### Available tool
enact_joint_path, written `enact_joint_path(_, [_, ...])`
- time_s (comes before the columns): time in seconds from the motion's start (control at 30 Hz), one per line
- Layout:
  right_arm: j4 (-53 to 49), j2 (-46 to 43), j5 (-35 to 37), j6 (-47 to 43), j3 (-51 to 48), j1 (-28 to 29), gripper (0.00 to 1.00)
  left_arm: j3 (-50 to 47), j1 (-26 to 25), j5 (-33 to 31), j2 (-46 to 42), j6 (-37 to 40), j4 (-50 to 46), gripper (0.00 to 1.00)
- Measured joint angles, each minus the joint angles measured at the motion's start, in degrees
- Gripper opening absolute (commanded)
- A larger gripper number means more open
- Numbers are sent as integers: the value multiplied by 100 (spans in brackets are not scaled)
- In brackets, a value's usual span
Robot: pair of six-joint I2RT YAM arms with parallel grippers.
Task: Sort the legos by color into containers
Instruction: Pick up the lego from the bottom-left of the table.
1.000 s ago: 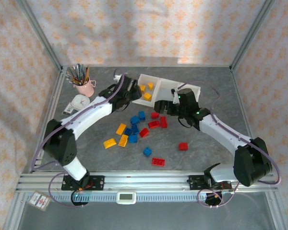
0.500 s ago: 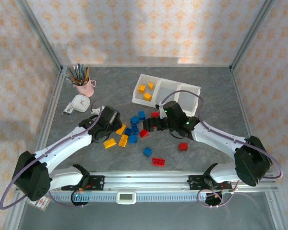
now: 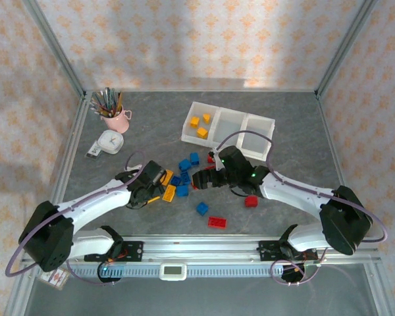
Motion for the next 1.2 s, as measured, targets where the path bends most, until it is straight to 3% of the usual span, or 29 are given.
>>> enact_joint_path(0.47, [42,37,66,2,0,0,100,-278,-11,87,393,2,367,80])
enact_joint_path(0.87, [42,44,131,46,2,0,100,-258,-48,-4,629,57,535,64])
enact_joint_path(1.2, [24,42,260,70,177,-28,100,-190,-46,-4,538,107,461,60])
